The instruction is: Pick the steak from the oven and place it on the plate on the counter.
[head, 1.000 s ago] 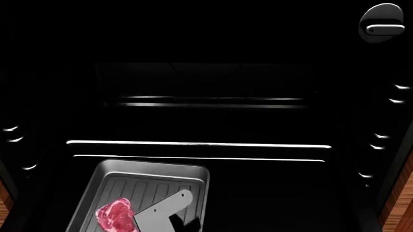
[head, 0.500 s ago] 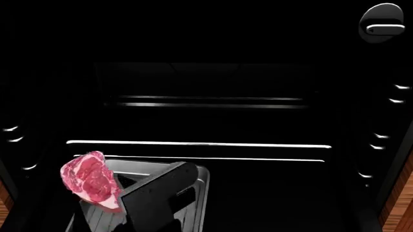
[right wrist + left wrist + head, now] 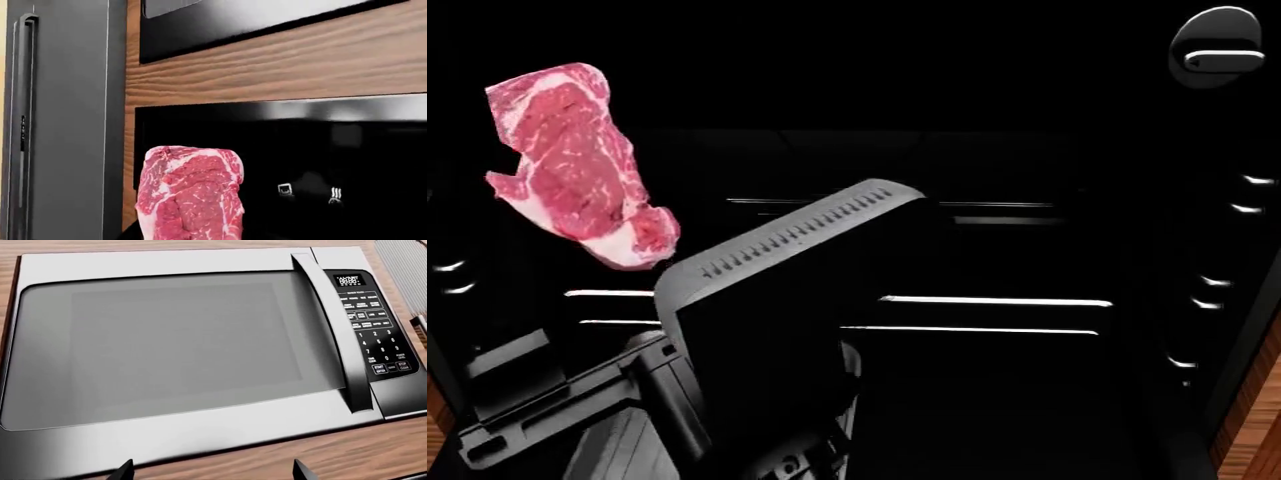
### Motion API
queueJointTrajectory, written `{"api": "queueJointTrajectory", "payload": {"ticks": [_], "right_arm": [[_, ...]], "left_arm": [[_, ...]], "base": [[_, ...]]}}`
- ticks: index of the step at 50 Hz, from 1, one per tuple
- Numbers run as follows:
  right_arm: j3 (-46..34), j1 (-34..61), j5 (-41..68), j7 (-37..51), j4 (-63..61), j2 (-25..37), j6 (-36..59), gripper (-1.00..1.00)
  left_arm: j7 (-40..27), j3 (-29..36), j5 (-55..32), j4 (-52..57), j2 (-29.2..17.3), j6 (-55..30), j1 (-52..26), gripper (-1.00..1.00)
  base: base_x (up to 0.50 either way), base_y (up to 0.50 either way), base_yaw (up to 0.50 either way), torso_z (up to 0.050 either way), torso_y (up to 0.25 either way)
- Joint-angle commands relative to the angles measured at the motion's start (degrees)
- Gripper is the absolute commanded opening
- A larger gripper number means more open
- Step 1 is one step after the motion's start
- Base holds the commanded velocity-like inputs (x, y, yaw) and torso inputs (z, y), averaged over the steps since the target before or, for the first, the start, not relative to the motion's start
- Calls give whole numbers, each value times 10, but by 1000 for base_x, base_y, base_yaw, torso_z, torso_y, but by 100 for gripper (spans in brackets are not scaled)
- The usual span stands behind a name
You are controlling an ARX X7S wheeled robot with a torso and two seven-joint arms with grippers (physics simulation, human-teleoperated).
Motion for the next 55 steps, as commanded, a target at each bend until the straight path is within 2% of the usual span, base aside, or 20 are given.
{"api": "queueJointTrajectory", "payload": {"ticks": [1,12,30,55], "right_arm": [[50,78,10,60,-81,36,34,-100],[77,138,41,92,-117,50,63,-100],[91,138,30,110,-118,79,62,-100],[88,137,45,103,-114,70,71,-100]], "left_arm": [[-1,1,1,3,-3,5,4,100],[-5,0,-1,9,-8,12,12,100],[-6,5,2,13,-10,17,18,100],[-9,9,3,14,-14,24,17,100]], "base": [[0,0,0,0,0],[0,0,0,0,0],[0,0,0,0,0],[-61,-491,0,0,0]]}}
